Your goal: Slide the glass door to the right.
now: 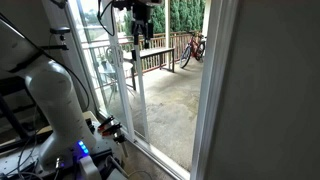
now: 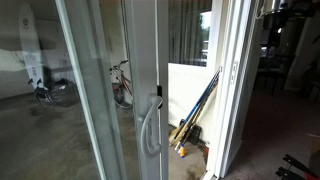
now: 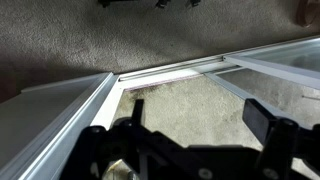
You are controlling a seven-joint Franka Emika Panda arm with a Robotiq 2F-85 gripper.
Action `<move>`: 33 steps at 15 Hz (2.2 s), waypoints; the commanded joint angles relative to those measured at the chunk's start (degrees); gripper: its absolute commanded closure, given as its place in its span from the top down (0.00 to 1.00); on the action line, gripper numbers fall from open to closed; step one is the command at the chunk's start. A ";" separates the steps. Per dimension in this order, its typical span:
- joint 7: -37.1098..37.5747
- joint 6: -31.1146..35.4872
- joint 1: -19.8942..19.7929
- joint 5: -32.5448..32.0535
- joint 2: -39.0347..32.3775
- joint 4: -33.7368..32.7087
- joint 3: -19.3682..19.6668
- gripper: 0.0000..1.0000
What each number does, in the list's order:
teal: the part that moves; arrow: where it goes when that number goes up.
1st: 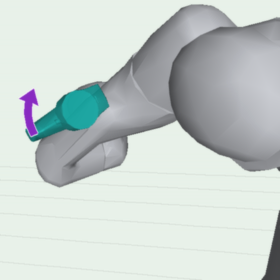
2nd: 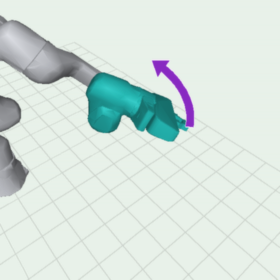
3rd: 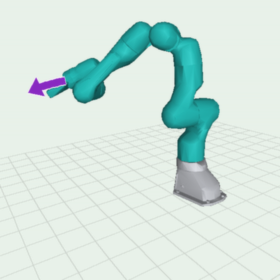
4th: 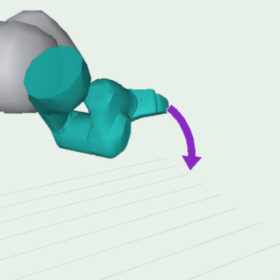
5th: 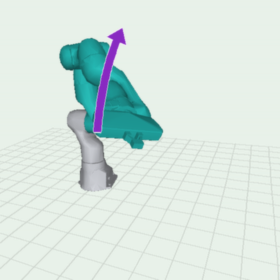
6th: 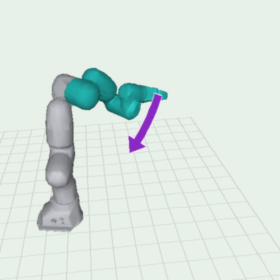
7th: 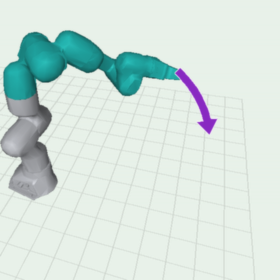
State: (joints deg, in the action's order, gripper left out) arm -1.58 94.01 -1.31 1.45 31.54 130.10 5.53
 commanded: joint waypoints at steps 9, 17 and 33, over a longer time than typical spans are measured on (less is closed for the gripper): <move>-0.32 -0.09 -0.75 0.28 -0.08 -0.10 -0.56 1.00; -1.57 7.24 0.49 1.42 -1.56 1.08 -1.11 1.00; -31.87 50.25 13.83 25.04 -20.45 8.80 -2.82 1.00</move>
State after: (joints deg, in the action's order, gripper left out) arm -24.11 139.68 10.53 20.50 12.85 137.86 2.17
